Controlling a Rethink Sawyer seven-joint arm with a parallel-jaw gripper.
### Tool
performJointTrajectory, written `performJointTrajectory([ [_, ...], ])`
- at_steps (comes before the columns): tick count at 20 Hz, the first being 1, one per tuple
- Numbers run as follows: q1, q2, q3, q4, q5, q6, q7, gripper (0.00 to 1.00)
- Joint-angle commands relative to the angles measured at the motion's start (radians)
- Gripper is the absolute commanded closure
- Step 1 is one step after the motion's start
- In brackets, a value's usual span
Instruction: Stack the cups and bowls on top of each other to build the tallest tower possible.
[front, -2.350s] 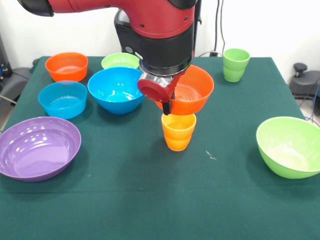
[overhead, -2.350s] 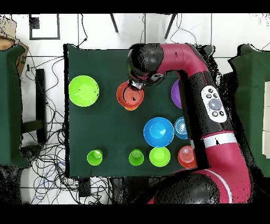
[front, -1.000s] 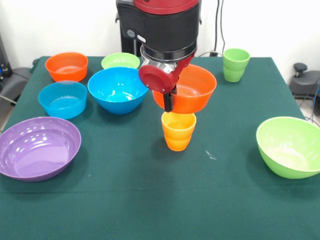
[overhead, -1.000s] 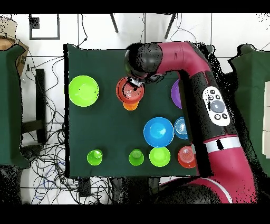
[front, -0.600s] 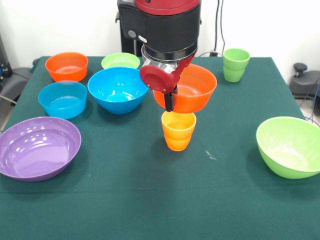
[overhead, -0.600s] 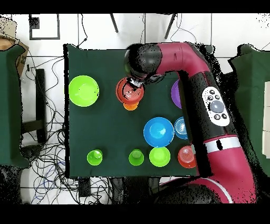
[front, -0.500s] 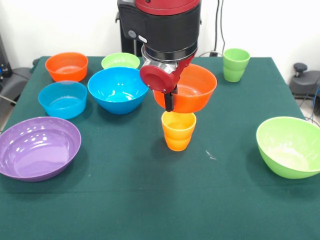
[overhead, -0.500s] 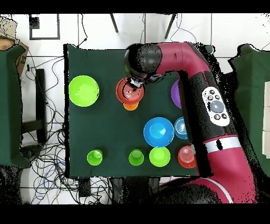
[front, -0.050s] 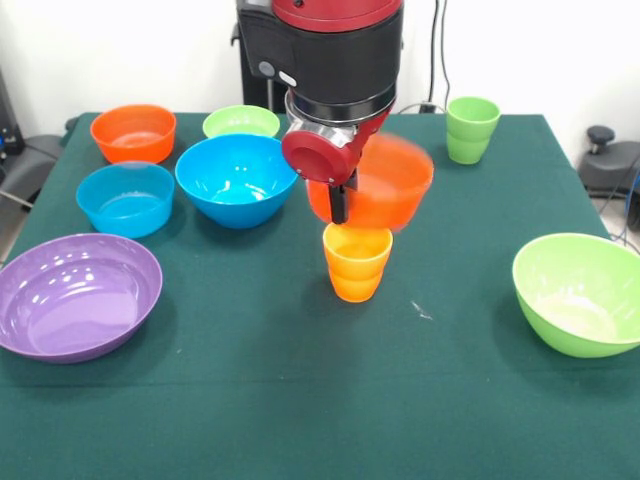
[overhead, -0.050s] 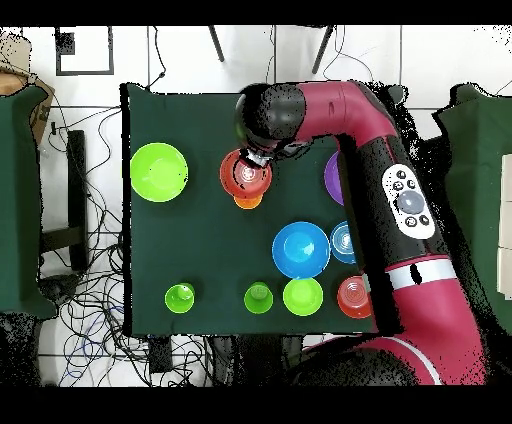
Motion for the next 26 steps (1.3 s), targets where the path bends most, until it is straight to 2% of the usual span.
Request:
performJointTrajectory([
  [1,0.017,0.002,-0.063,0.059,-0.036,-0.023,0.010,0.00],
  [18,0.001,0.009,-0.056,0.049,-0.024,-0.016,-0.006,0.00],
  [26,0.038,0.068,-0.071,-0.007,-0.056,-0.029,0.012,0.00],
])
